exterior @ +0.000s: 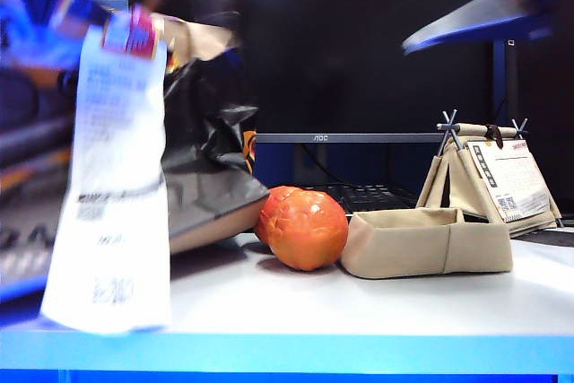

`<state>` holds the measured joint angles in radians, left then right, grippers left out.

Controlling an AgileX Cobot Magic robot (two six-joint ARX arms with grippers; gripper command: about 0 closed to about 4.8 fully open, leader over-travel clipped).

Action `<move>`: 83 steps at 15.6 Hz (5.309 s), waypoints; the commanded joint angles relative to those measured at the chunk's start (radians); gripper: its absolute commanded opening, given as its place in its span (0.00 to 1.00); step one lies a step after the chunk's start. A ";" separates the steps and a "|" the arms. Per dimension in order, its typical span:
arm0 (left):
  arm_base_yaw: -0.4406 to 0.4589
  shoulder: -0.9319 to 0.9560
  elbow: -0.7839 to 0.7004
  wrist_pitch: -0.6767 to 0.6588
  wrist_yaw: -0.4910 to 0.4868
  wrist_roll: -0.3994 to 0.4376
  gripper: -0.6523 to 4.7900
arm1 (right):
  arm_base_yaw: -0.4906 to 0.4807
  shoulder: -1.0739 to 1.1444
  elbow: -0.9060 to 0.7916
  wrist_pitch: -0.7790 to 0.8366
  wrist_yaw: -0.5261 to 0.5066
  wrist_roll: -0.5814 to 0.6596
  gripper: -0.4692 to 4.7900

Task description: Open the paper bag and put two oranges into the paper bag.

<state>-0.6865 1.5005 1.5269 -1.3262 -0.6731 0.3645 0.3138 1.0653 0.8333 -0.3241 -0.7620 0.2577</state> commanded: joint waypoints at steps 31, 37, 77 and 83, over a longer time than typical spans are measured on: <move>-0.117 -0.053 0.171 -0.101 0.100 -0.051 0.11 | 0.126 0.697 0.249 0.098 0.174 -0.202 1.00; -0.117 -0.053 0.170 -0.103 0.161 -0.066 0.11 | 0.214 0.772 0.249 0.077 0.219 -0.198 1.00; -0.117 -0.102 0.171 -0.105 0.520 -0.039 0.11 | 0.164 0.784 1.190 -0.330 -0.109 -0.152 0.08; -0.117 -0.102 0.171 -0.105 0.520 -0.035 0.11 | 0.164 0.817 1.189 -0.361 -0.112 -0.153 0.08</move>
<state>-0.8021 1.4017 1.6932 -1.4269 -0.1585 0.3222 0.4767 1.8847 2.0163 -0.6949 -0.8654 0.1047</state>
